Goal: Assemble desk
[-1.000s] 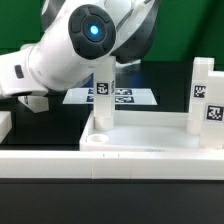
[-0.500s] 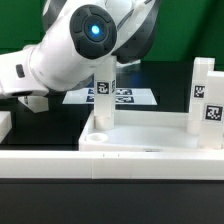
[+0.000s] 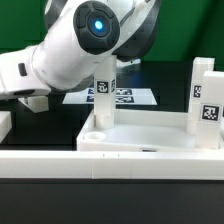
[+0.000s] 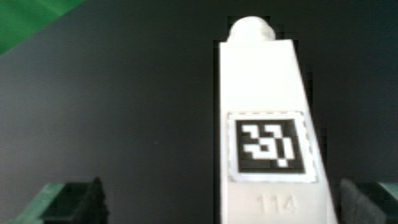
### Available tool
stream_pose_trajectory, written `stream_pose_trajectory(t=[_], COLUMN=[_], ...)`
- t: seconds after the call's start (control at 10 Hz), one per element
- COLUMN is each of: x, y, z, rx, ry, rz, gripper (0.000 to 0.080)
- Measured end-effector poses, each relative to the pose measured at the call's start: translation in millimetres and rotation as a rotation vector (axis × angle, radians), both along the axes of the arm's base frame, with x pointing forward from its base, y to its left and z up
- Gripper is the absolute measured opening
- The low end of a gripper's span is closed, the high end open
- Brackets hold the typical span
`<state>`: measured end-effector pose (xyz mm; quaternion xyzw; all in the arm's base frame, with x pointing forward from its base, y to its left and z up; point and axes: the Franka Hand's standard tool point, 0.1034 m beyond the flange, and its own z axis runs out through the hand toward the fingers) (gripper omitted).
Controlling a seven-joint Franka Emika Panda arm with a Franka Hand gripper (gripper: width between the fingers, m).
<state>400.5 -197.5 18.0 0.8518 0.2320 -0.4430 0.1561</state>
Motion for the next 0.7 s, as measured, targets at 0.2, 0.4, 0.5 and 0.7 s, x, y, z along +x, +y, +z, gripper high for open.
stream_pose_trajectory(t=[0.2, 0.4, 0.5, 0.7], x=[0.8, 0.8, 0.9, 0.8], y=[-1.2, -1.4, -1.5, -1.6], z=[0.3, 0.4, 0.6, 0.7], rx=[-0.001, -0.001, -0.002, -0.002], ry=[-0.003, -0.003, -0.003, -0.003], rz=[-0.003, -0.003, -0.003, -0.004], gripper=[0.0561, 0.0424, 0.0287, 0.0288])
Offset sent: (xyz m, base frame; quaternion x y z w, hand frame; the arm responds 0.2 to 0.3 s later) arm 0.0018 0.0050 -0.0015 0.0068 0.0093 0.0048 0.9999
